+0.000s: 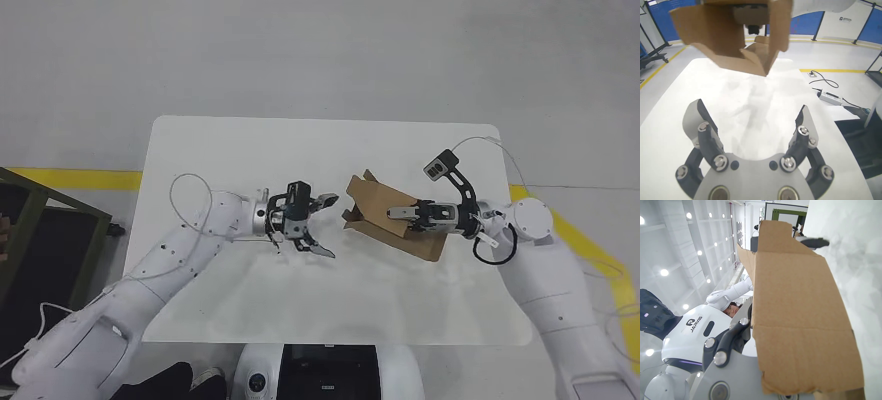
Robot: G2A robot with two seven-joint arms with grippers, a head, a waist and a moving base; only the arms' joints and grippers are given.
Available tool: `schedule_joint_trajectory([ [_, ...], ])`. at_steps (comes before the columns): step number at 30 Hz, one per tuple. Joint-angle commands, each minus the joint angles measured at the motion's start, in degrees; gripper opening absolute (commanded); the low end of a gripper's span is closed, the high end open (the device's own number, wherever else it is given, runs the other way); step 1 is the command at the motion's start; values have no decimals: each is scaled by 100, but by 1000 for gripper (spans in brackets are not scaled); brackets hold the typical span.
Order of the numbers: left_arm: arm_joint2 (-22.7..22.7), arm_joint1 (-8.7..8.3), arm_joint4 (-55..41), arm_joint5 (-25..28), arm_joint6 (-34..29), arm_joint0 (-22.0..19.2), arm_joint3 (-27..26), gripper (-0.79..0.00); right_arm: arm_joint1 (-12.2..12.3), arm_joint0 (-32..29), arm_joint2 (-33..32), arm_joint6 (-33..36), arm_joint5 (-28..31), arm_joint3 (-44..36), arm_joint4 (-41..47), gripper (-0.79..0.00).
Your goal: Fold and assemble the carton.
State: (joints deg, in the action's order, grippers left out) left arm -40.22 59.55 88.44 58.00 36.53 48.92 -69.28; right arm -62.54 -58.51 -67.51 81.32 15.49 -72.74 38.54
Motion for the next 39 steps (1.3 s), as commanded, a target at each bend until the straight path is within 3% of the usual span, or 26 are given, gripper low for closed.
schedule_joint_trajectory([
  [1, 265, -43, 97, 0, 264, -123, 5, 0, -2, 16, 13, -12, 36, 17, -34, -785],
  [8, 842, -88, 220, 0, 975, -554, 151, 0, -14, 19, 80, -16, 90, 14, -62, -785],
  [16, 1265, 20, 66, 0, 975, -888, 273, 0, -25, 4, 144, 98, 112, -75, 10, -785],
  [39, 1418, 125, -102, -36, 1011, -1086, 207, 0, -17, -31, 195, 151, 65, -177, -22, -785],
])
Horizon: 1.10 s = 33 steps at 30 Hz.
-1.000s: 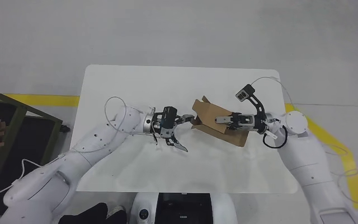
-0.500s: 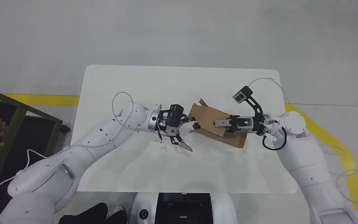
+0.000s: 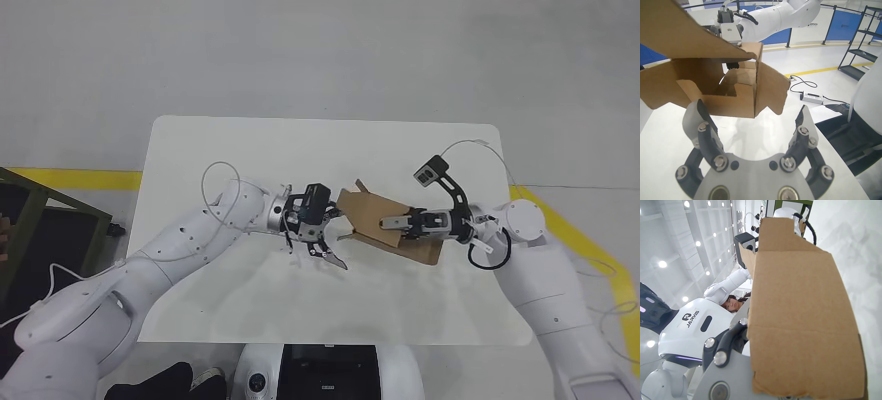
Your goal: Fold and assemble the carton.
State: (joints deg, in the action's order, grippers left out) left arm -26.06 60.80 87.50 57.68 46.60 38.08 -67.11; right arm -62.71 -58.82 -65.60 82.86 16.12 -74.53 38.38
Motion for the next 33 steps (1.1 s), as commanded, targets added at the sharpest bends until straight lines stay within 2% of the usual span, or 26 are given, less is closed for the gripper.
schedule_joint_trajectory([
  [1, 6, -1, -16, -2, 2, -6, -15, -22, -1, 0, 9, -6, -4, 7, -6, -785],
  [7, -1, -17, -36, -42, 42, -12, -66, -74, -5, 10, 29, 7, 14, 54, 14, -785],
  [14, -33, -58, -146, -91, 91, 21, -112, -191, -3, 6, 24, 22, 31, 106, 40, -785],
  [19, -38, -92, -290, -58, 58, 31, -166, -231, -1, -6, 26, 25, 31, 110, 42, -785],
  [23, -39, -120, -428, -14, 15, 28, -190, -385, 1, -10, 27, 32, 24, 113, 43, -785],
  [24, -42, -129, -464, -6, 6, 27, -191, -403, 2, -8, 28, 38, 21, 114, 41, -785],
  [33, 7, -247, -771, 32, -31, 33, -224, -483, 2, -2, 44, 117, 33, 133, 73, -785],
])
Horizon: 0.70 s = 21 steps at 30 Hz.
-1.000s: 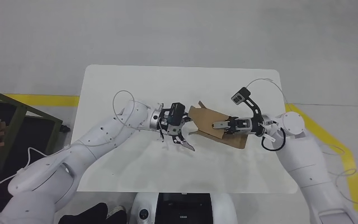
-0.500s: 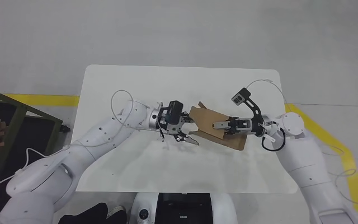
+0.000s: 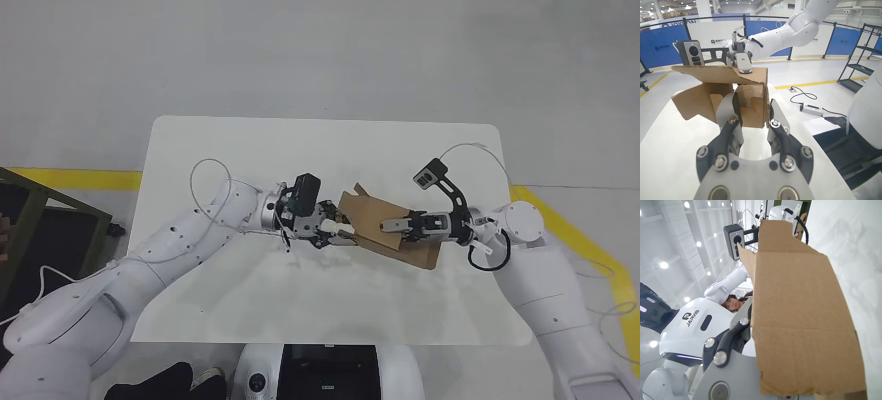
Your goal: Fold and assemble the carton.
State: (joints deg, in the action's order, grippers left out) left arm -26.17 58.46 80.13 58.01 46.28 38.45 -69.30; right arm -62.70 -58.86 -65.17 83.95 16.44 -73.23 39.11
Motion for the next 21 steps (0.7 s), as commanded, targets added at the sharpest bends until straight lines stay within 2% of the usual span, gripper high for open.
schedule_joint_trajectory([
  [1, 37, -27, -81, -1, 1, -7, -16, -483, 0, 2, 2, 13, 3, 5, 10, -785],
  [7, 219, -106, -353, -1, 1, -76, -103, -551, 1, 5, 7, 74, 7, 14, 38, -785],
  [21, 822, -200, -998, -1, 2, -418, -66, -554, 18, -52, -20, 349, -1, -115, 202, -785],
])
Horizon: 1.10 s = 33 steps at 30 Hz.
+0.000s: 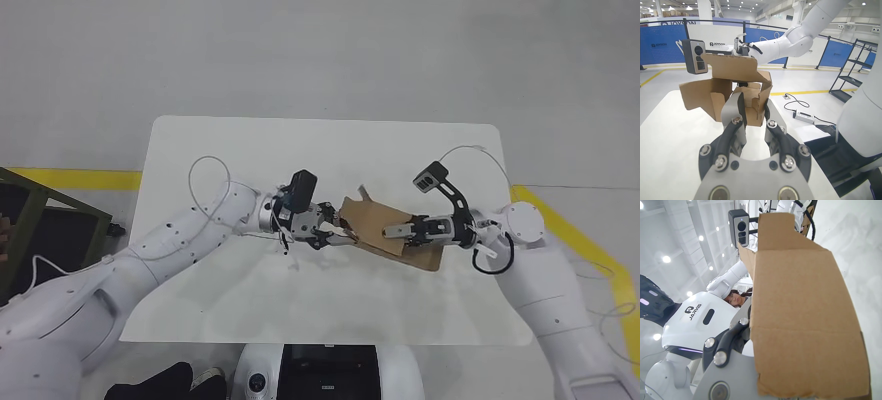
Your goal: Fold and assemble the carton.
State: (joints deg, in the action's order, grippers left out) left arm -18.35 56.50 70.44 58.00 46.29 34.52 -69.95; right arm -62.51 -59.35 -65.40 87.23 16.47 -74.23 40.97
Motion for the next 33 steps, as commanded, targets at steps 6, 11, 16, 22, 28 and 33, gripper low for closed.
schedule_joint_trajectory([
  [6, 244, -21, -145, 0, 0, -169, -67, -551, 0, -23, 41, 77, -19, -102, 69, -785],
  [11, 350, -32, -214, 0, 0, -255, -57, -554, 22, -40, 85, 77, -19, -187, 122, -785],
  [16, 405, -40, -273, 0, 0, -307, -52, -548, 56, -52, 118, 77, -19, -232, 185, -785],
  [22, 384, -61, -336, 0, 0, -326, -49, -545, 94, -44, 174, 77, -19, -261, 242, -785],
  [28, 354, -87, -383, 0, 0, -317, -42, -548, 120, -24, 219, 77, -19, -219, 273, -785],
  [33, 323, -113, -398, 0, 0, -296, -68, -545, 126, 13, 249, 77, -19, -127, 315, -785],
])
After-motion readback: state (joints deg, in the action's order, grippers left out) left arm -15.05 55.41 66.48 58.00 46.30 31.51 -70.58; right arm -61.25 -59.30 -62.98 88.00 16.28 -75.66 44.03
